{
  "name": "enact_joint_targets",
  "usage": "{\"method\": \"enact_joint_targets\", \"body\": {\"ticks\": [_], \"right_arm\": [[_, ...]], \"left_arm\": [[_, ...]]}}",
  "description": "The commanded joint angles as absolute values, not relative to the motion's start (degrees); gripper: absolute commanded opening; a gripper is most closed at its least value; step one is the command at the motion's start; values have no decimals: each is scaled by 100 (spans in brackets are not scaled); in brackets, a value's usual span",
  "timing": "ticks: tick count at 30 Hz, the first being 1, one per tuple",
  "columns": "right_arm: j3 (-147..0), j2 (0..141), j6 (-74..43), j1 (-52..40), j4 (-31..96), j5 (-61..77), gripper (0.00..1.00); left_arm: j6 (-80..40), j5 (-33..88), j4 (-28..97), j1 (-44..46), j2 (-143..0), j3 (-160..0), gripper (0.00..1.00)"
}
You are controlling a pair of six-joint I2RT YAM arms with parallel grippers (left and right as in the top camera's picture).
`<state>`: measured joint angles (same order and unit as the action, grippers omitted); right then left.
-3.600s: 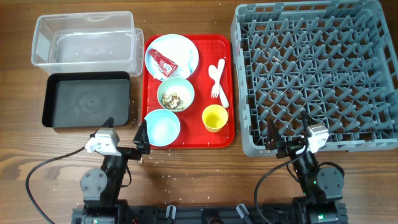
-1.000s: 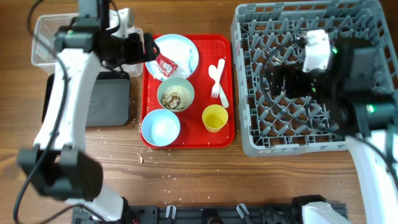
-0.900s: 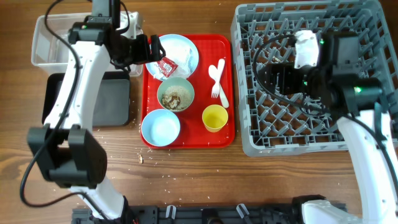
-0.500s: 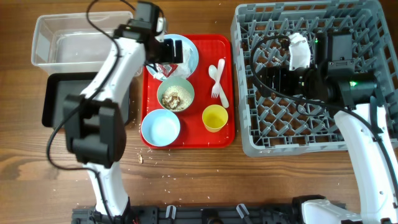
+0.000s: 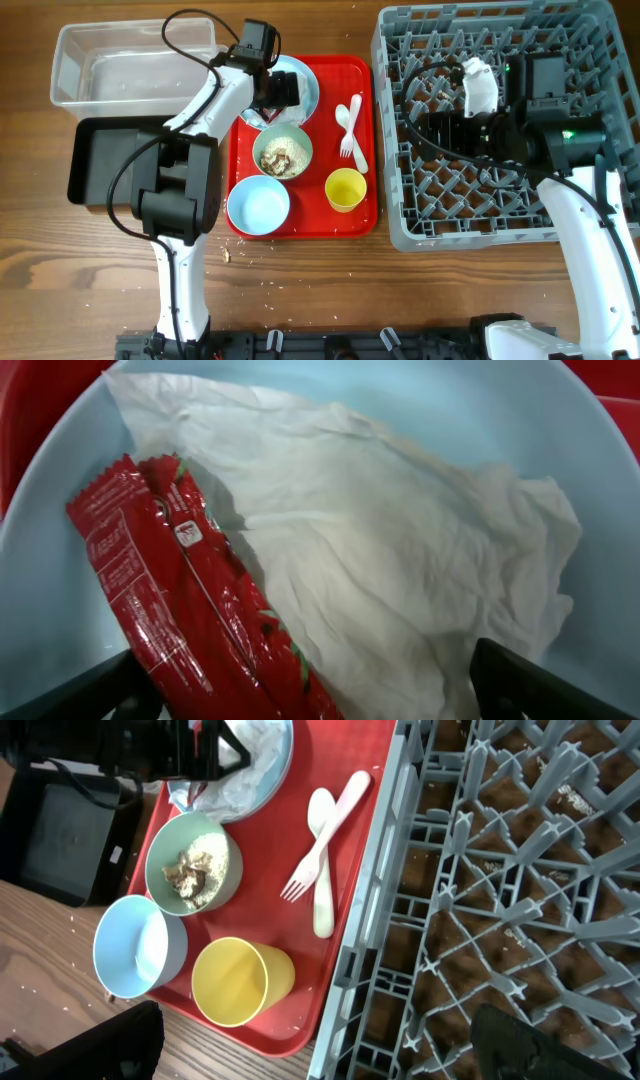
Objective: Sort waste into correct bins and load items into the dishwasher rack
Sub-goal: 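Grasp the ketchup packet and napkin with the left gripper, drop into clear bin, then grasp the green bowl of rice with the left gripper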
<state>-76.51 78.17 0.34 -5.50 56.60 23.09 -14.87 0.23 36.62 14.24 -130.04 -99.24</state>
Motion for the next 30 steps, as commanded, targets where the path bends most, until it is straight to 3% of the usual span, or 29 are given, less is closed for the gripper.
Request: {"method": "enact_joint_targets", "body": {"ticks": [1,2,3,6,13,19,26,30], "right_arm": [[-7752,7843,139,-578,5658,2268,100],[-7752,7843,137,-578,5660,2268,100],[-7752,7843,137,-578,5660,2268,100],[-7752,7843,132,-578,5660,2270,100],[-7752,7843,134,-578,5660,2268,100],[-7752,7843,137,-578,5662,2268,100],[-7752,7843,134,-578,5662,2268,100],[-7752,7843,137,-578,5662,2268,100]], "left_arm": [[-1544,12,3693,1415,-13325,-9937,54],[-1546,14,3697,1415,-13325,-9937,27],[-1546,14,3693,1415,-13325,-9937,15],[-1546,12,3697,1415,-13294,-9939,4],[-1540,10,3837,1240,-12206,-10357,4],[-1540,3,3972,504,-11039,-10385,4],[-1527,-34,4075,-668,-11437,-10333,4],[-1527,-56,3745,-845,-12027,-10333,18]]}}
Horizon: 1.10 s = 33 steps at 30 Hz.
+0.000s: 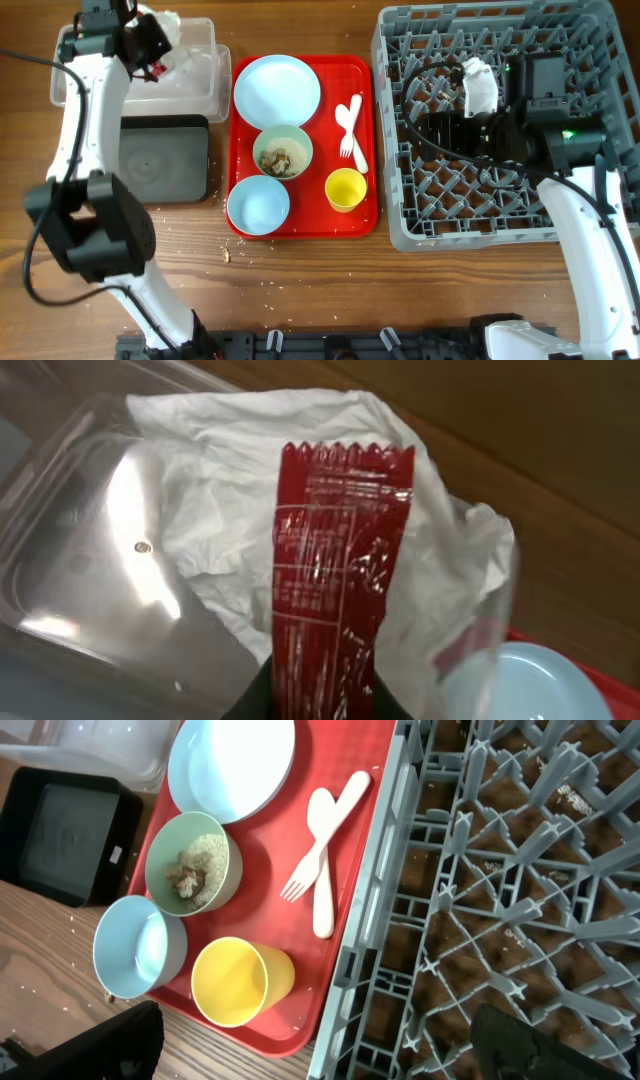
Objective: Sort waste into correct bins and load items into the dishwasher rack
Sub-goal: 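Grasp the green bowl of rice with the left gripper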
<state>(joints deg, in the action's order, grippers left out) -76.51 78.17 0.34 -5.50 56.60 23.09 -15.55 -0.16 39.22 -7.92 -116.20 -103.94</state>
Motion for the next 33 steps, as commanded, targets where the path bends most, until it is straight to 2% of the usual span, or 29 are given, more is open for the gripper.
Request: {"method": "enact_joint_targets", "body": {"ticks": [1,3,4,8,10,15,20,21,23,26,30,33], "right_arm": [[-7752,7843,137,-578,5664,2268,100],[-7752,7843,134,-578,5682,2270,100],[-7752,7843,134,-578,5697,2270,99],[-7752,7843,134,-578,5706,2270,100],[-7752,7843,134,-578,5708,2270,100],[-7752,7843,137,-578,5730,2270,100],[-7752,7843,141,-578,5736,2270,100],[-7752,7843,141,-578,5734,2270,100],[-7752,7843,150,-578,5723,2270,100],[-7752,7843,150,-578,5719,2270,100],[-7752,7843,150,-578,5675,2270,100],[-7752,7843,143,-578,5662,2270,100]], "left_arm": [[-1527,-56,3664,-856,-12127,-10333,21],[-1527,-75,3590,-864,-12252,-10333,27],[-1527,-75,3592,-864,-12265,-10333,36],[-1525,-75,3594,-864,-12265,-10333,89],[-1525,-75,3590,-864,-12265,-10333,98],[-1332,263,3885,-851,-11985,-10571,100],[-1262,1876,5371,-753,-11015,-10728,93],[-1267,1935,5837,-672,-10908,-10728,86],[-1264,1951,7063,-285,-10838,-10726,84],[-1264,1787,7679,480,-10853,-10510,86],[-1553,1190,7019,1632,-10853,-9830,85],[-1549,1168,6101,2112,-10855,-9251,77]]}}
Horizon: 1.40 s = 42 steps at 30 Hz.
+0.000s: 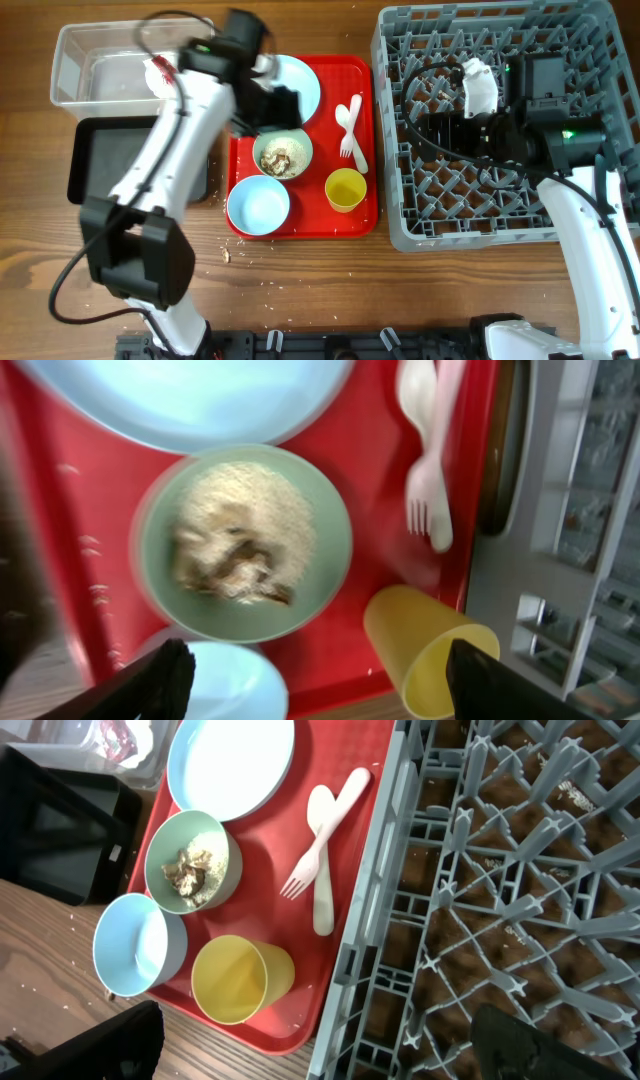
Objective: Sort waste into correct bins and load items into the dishwasher rack
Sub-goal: 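Grasp the green bowl of rice with the left gripper, then tip the green bowl over the black tray to dump the rice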
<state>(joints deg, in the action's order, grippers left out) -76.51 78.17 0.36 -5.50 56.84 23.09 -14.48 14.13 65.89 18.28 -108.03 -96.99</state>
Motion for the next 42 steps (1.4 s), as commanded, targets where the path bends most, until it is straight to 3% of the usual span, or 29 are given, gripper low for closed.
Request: {"method": "enact_joint_targets", "body": {"ticks": [1,10,12,19,23,26,29,42], "right_arm": [[-7752,7843,143,-578,5662,2270,100],[-7752,7843,128,-578,5688,2270,100],[-7752,7843,128,-578,5688,2272,100],[-7749,7843,128,-578,5752,2270,100],[-7723,7843,130,-578,5771,2270,100],[-7723,7843,130,-578,5771,2270,100],[-7725,7843,130,-578,5771,2270,100],[-7725,7843,137,-578,5767,2268,100]], "left_arm": [[-1551,1066,5784,2250,-10855,-9043,73],[-1551,799,4032,2696,-10890,-7760,54],[-1551,733,3883,2714,-10908,-7634,46],[-1597,696,3745,2729,-11358,-7590,34],[-1745,696,3710,2727,-11413,-7592,17],[-1754,701,3704,2727,-11399,-7609,9],[-1896,720,3704,2727,-11253,-7618,4],[-2045,1638,4237,2276,-9439,-7618,4]]}}
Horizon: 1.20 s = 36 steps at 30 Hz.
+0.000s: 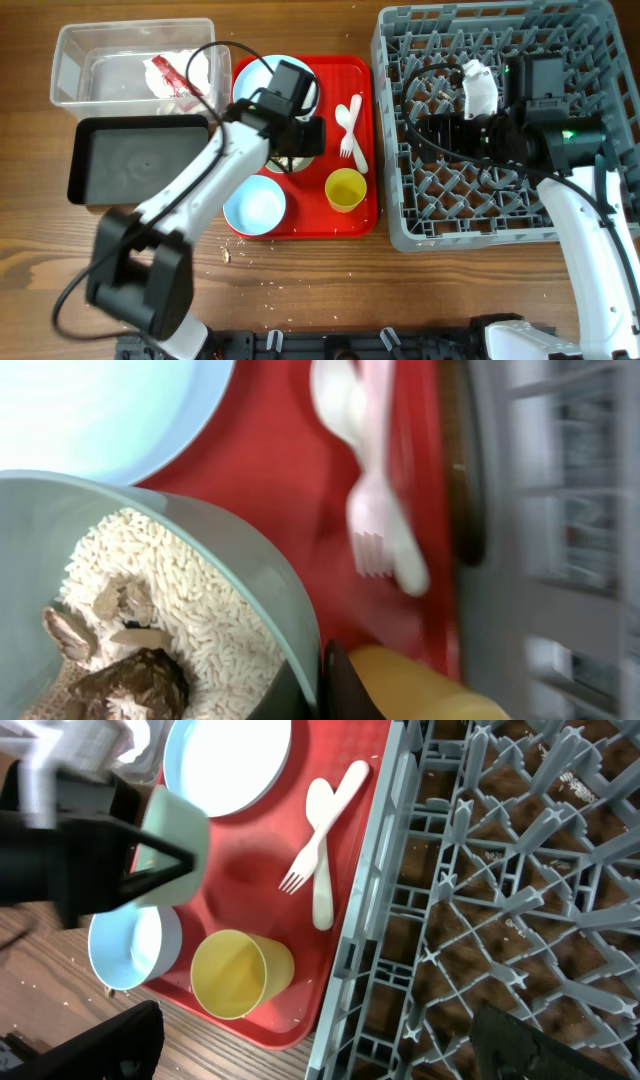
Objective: Sort waste into correct bins and load items into the dishwasher rack
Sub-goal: 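Tip the green bowl over the black tray to dump the rice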
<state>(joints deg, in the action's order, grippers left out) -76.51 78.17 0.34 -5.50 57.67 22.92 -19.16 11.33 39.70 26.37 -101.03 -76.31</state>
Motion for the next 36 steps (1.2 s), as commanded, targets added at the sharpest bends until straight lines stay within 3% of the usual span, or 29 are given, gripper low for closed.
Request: {"method": "enact_joint_targets", "body": {"ticks": [1,5,11,16,22,36], "right_arm": [[-7723,7843,141,-578,5765,2268,100],[-7723,7843,134,-578,5743,2270,100],[-7723,7843,130,-578,5728,2272,100],[-7723,7843,130,-578,5723,2270,100],[-7723,7843,132,-578,5699,2268,100],[-7723,7843,104,-578,5596,2270,100]], "left_arm": [[-2043,1763,4464,2034,-9262,-7618,4],[-1876,1894,5402,749,-8890,-7618,4],[-263,2963,5684,-1286,-9205,-7306,4],[436,4427,5437,-2150,-9902,-7225,4],[429,6726,4810,-2978,-10877,-7225,4],[217,9035,4571,-4482,-10921,-7227,4]]}}
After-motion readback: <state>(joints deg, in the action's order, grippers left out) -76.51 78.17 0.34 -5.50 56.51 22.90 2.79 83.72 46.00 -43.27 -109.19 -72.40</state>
